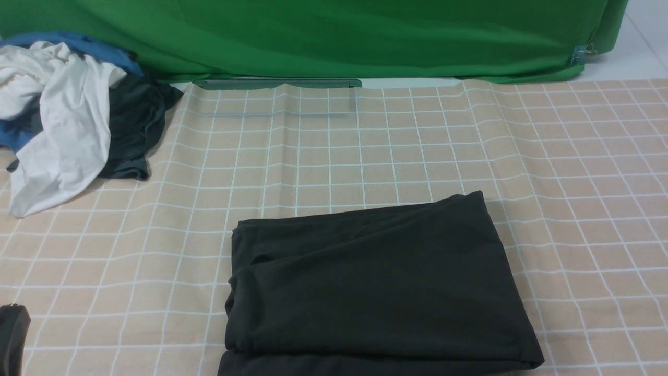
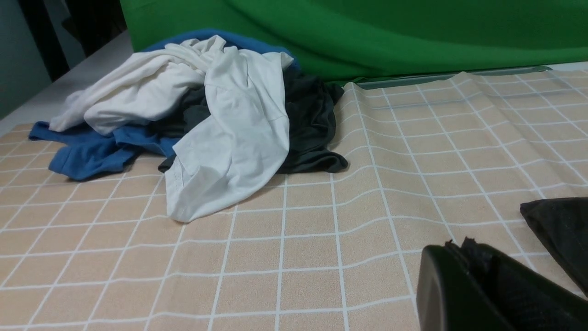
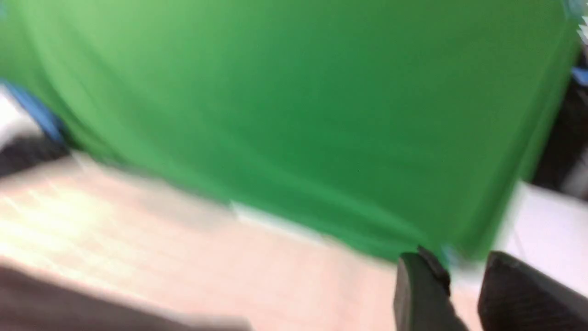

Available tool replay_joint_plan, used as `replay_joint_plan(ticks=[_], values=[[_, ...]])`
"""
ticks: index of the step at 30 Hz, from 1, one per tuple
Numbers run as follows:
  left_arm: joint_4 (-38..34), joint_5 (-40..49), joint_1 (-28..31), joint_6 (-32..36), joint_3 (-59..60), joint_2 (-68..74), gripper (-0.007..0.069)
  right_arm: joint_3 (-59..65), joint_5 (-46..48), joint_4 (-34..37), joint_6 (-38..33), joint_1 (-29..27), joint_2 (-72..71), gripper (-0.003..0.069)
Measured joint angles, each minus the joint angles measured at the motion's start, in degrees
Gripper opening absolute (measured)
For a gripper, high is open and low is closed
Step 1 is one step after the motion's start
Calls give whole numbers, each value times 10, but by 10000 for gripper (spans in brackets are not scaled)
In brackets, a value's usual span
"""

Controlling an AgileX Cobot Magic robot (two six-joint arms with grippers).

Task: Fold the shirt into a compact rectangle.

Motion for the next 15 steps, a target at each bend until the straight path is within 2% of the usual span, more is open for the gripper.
replay_joint_plan(ticks=[2,3,7,11,15], values=[[0,0,0,0,0,0,20,27,5,-1,-5,-39,0,237],[0,0,0,0,0,0,20,30,4,-1,-5,-39,0,237],[0,0,0,0,0,0,20,129,-33,-2,-5,-96,0,237],[0,0,0,0,0,0,20,224,-69,-3,-3,-107,-19,237],[0,1,0,0,0,0,20,258,-49,-3,15,-105,-92,237]])
